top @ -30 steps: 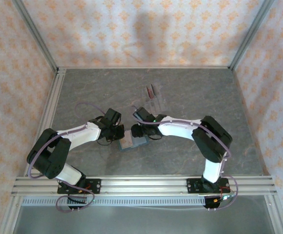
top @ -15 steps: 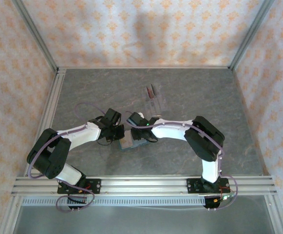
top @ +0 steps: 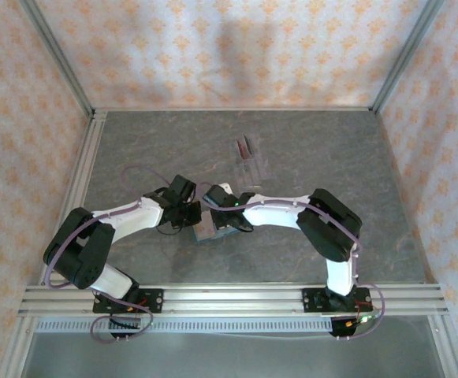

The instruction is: Put the credit cards into the card holder

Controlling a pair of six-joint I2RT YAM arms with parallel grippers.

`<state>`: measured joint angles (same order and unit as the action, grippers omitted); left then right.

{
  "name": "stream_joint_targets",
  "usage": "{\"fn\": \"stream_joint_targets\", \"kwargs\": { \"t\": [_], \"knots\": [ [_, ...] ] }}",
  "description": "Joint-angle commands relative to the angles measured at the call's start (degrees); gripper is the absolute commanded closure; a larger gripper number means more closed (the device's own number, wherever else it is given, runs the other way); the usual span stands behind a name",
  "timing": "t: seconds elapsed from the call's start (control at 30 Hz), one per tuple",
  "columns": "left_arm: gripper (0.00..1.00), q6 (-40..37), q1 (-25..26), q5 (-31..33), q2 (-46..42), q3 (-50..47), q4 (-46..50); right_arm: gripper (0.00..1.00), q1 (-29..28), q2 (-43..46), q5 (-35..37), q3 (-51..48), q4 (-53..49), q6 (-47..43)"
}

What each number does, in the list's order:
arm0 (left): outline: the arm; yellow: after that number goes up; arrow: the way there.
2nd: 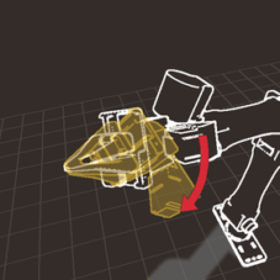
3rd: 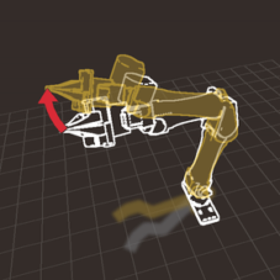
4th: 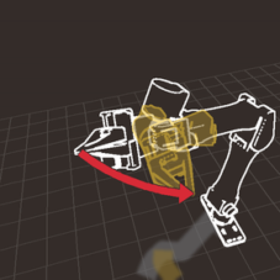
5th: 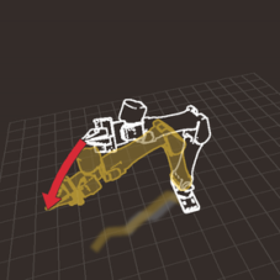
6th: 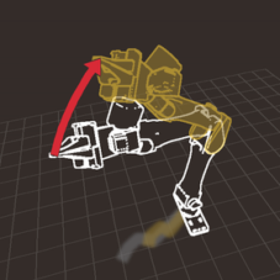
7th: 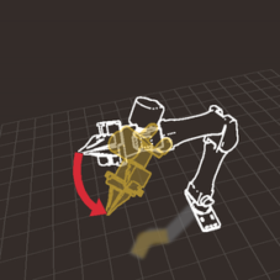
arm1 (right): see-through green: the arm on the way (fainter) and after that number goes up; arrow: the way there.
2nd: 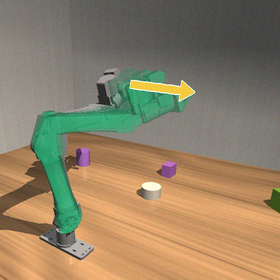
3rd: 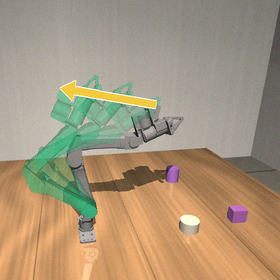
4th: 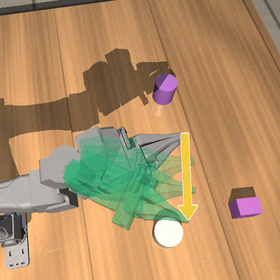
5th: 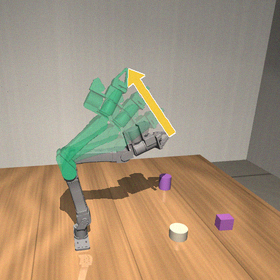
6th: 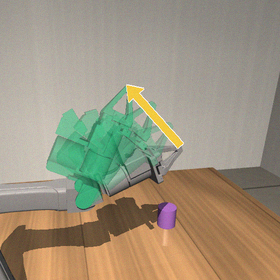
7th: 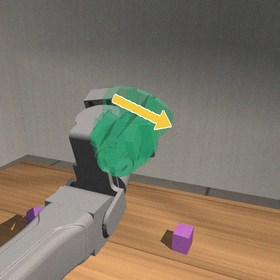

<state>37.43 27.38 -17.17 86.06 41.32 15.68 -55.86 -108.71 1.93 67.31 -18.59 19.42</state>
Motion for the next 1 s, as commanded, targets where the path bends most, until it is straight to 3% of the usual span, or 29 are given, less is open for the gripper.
{"fn": "stream_joint_targets", "kwargs": {
  "t": [0.0,0.1,0.47,0.97],
  "knots": [
    [1.00,-0.6,0.6,1.6,0.6,-0.6,4.2,0.95,-0.4,-0.1,-1.4,0.1,-3.3,-0.3],
    [1.00,-0.7,0.6,1.4,0.8,-0.5,4.2,1.00,-0.5,1.1,-0.5,1.1,-4.1,-0.8],
    [1.00,-0.8,0.6,1.7,1.1,-0.5,4.3,1.00,-0.5,2.1,-3.1,6.2,-4.8,-2.0],
    [1.00,-0.6,0.6,1.6,0.7,-0.5,4.3,0.98,-0.5,4.4,-15.8,3.5,1.9,3.8]
  ]
}}
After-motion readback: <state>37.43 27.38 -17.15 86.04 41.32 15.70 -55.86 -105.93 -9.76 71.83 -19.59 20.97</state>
